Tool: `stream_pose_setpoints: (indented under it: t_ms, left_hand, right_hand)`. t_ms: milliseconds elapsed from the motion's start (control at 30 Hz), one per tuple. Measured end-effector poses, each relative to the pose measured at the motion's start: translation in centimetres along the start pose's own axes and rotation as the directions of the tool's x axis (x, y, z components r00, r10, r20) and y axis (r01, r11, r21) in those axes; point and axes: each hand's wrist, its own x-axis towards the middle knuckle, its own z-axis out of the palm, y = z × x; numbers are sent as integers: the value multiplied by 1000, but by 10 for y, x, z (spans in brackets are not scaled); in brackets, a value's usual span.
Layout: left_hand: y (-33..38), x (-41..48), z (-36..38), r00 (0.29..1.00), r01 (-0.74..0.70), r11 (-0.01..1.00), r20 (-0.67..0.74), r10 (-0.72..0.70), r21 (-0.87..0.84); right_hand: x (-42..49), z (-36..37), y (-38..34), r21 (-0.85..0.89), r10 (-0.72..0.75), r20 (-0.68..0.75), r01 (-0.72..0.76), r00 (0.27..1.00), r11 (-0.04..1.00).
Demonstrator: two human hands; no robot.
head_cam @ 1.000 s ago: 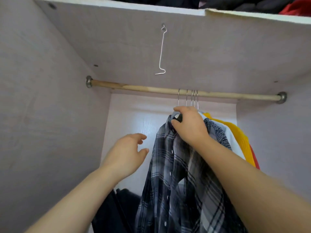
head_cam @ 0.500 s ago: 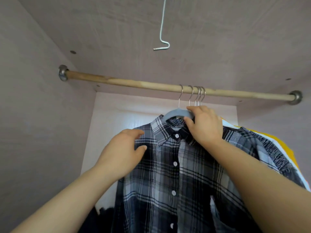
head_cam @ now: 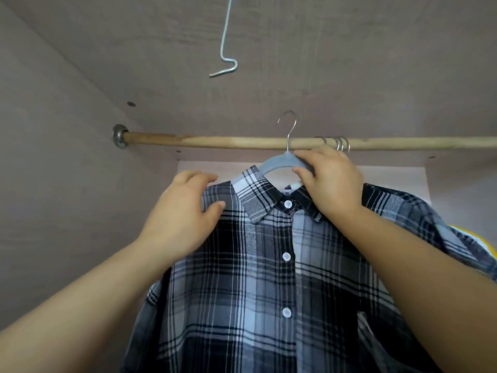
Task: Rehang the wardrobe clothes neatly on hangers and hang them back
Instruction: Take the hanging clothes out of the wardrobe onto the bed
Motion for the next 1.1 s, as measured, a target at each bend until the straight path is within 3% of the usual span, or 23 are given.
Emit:
stream_pose_setpoints:
  t_ms: [233, 333, 500, 800, 967, 1100]
  left_hand:
    - [-13, -58, -29, 985, 75, 997, -159, -68, 38]
    - [-27, -124, -42, 980, 163, 984, -124, -154, 69]
    - [-37, -246, -70, 936, 352, 921, -57, -347, 167]
    - [9, -440, -122, 700, 689, 633, -96, -708, 355]
    - [58, -513, -165, 528, 815, 414, -226, -819, 404]
    - [101, -549, -209, 420, 870, 246, -381, -824, 426]
  right_hand:
    - [-54, -1, -81, 285, -212, -63, 221, 975, 933]
    - [-104, 0, -117, 429, -251, -94, 267, 963, 863]
    - [-201, 5, -168, 644, -296, -15, 236, 955, 728]
    - [-371, -9, -252, 923, -429, 134, 45, 893, 381]
    - [-432, -47, -303, 989, -492, 102, -34, 864, 144]
    - [-457, -95, -345, 998, -535, 42, -66, 844, -26]
